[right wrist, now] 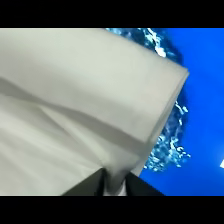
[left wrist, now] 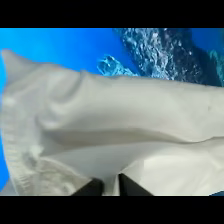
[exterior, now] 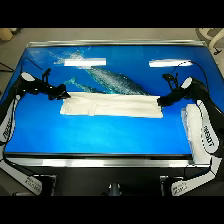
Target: Fold the shirts.
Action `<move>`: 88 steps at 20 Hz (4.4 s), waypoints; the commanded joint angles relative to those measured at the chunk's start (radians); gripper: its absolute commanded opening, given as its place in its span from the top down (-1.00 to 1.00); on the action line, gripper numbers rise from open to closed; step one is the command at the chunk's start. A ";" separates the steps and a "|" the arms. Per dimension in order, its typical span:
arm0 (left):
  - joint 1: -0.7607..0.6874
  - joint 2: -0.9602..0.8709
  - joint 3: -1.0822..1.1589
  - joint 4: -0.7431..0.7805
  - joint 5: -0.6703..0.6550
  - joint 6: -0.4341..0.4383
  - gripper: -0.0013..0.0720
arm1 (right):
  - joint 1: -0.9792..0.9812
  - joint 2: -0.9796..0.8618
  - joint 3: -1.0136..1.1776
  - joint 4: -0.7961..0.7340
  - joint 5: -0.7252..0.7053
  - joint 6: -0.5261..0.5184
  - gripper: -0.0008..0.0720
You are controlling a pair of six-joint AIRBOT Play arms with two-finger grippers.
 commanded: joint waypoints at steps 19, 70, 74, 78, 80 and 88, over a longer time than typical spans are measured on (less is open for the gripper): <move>-0.200 0.209 0.151 -0.008 -0.040 0.005 -0.68 | -0.031 -0.148 0.064 0.323 0.148 0.048 0.31; -0.051 0.593 0.153 -0.284 0.109 0.293 0.90 | 0.374 0.028 0.066 0.523 -0.078 0.013 -0.73; -0.051 0.593 0.153 -0.238 0.087 0.293 0.90 | 0.175 0.071 0.047 0.026 0.243 0.175 -0.74; -0.051 0.592 0.153 -0.238 0.087 0.290 0.90 | 0.118 0.030 -0.076 0.222 0.151 0.157 -0.78; -0.051 0.592 0.153 -0.239 0.083 0.273 0.90 | 0.142 -0.023 -0.080 0.290 0.079 0.154 -0.78; -0.051 0.592 0.153 -0.239 0.065 0.263 0.90 | 0.143 -0.084 -0.063 0.623 0.016 -0.022 0.92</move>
